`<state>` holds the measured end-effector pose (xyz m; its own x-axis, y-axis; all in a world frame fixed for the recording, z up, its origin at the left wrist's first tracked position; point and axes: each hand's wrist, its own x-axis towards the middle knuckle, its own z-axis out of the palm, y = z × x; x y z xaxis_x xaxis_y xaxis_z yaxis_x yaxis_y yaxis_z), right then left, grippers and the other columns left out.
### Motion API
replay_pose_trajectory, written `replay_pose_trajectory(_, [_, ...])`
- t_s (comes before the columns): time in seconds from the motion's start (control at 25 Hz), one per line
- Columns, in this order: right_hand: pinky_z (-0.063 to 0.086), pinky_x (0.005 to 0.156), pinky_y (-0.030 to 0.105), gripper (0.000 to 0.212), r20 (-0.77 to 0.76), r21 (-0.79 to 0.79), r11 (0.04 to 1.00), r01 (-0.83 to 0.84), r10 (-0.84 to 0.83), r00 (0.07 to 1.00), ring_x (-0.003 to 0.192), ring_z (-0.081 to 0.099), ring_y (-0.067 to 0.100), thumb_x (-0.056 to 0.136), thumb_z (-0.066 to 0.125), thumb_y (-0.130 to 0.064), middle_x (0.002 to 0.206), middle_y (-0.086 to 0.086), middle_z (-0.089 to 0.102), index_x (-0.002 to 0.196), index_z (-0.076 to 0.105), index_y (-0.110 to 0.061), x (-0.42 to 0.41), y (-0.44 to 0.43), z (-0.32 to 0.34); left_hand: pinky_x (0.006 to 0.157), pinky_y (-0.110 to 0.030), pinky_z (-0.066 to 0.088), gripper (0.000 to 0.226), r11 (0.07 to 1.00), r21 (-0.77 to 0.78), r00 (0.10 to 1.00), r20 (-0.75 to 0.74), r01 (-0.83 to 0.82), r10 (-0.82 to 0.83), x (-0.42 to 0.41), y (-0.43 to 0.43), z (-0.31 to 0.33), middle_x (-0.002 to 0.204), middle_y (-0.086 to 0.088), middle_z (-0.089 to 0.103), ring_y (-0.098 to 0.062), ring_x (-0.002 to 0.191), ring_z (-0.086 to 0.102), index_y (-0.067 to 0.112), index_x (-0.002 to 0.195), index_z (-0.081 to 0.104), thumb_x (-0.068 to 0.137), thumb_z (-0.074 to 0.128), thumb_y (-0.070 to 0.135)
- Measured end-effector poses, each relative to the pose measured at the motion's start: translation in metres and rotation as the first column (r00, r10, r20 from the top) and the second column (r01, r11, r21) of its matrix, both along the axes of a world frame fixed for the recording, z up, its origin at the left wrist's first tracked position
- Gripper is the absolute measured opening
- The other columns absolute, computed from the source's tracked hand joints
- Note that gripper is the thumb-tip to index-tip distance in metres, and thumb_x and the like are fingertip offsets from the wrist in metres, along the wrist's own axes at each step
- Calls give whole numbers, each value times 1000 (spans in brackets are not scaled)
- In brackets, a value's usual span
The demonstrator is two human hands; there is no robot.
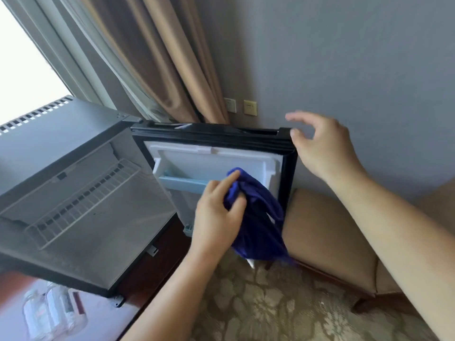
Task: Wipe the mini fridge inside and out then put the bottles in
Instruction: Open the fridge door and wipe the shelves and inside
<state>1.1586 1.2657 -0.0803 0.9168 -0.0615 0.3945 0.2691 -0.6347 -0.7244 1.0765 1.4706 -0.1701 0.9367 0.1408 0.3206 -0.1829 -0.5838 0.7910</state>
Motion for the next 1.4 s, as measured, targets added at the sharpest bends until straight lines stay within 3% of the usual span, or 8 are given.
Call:
replay_pose_trajectory(0.16, [34, 111, 15, 27, 251, -68, 995, -79, 94, 963, 128, 53, 11, 93, 64, -15, 135, 1, 60, 117, 74, -20, -27, 53, -2, 79, -3, 43, 41, 982, -161, 995, -39, -98, 93, -1, 57, -11, 105, 17, 65, 6, 98, 62, 51, 129, 64, 95, 61, 28])
replay_pose_trajectory(0.32, [44, 106, 31, 21, 183, -95, 991, -97, 113, 977, 118, 56, 21, 93, 68, -11, 120, 5, 58, 112, 75, -16, -62, 81, -50, 94, -21, 53, 38, 945, -241, 971, 41, -220, 237, -1, 109, -14, 117, 14, 69, 2, 108, 65, 46, 126, 68, 95, 65, 25])
replay_pose_trajectory(0.48, [41, 101, 18, 22, 110, -133, 956, -260, 275, 955, 114, 54, 11, 94, 67, -16, 114, -4, 54, 114, 72, -21, -81, 108, -82, 105, -36, 53, 38, 854, -328, 888, 83, -404, 452, 5, 150, -3, 121, 16, 69, 1, 113, 65, 40, 129, 68, 93, 67, 30])
replay_pose_trajectory(0.72, [43, 77, 5, 20, -207, 118, 973, -198, 219, 953, 92, 63, 1, 94, 66, -20, 103, -19, 66, 106, 73, -35, -83, 113, -117, 85, -29, 56, 38, 904, -146, 913, 15, -401, 407, 54, 142, 14, 97, 18, 70, 7, 88, 66, 35, 115, 61, 79, 74, 35])
replay_pose_trajectory(0.88, [51, 69, 20, 21, -401, 252, 968, -14, 118, 909, 78, 70, 11, 94, 66, -16, 84, -12, 73, 96, 75, -35, -84, 74, -141, 73, -35, 57, 35, 915, -26, 914, -60, -402, 400, 69, 114, 8, 83, 15, 65, -12, 85, 65, 34, 105, 59, 75, 71, 46])
replay_pose_trajectory(1.04, [48, 56, 16, 25, -470, 337, 938, 88, 87, 878, 65, 70, 7, 95, 63, -11, 83, -8, 75, 93, 75, -33, -84, 38, -146, 74, -37, 56, 30, 956, 126, 961, -50, -265, 273, 73, 69, 10, 77, 20, 59, -16, 94, 59, 34, 100, 62, 75, 71, 48])
replay_pose_trajectory(1.2, [50, 57, 17, 24, -521, 331, 939, 97, 97, 848, 67, 70, 11, 97, 61, -13, 83, -10, 75, 95, 76, -32, -83, 13, -149, 77, -43, 59, 30, 985, 123, 988, -76, -121, 131, 81, 24, 14, 91, 7, 70, -23, 95, 65, 26, 102, 66, 79, 73, 44])
replay_pose_trajectory(1.4, [52, 57, 19, 22, -579, 349, 934, 79, 148, 802, 70, 70, 11, 99, 60, -16, 86, -9, 75, 98, 75, -32, -79, -7, -151, 72, -34, 53, 31, 969, 217, 989, -59, -120, 135, 85, -18, 14, 91, 8, 70, -21, 93, 61, 26, 103, 64, 80, 73, 44])
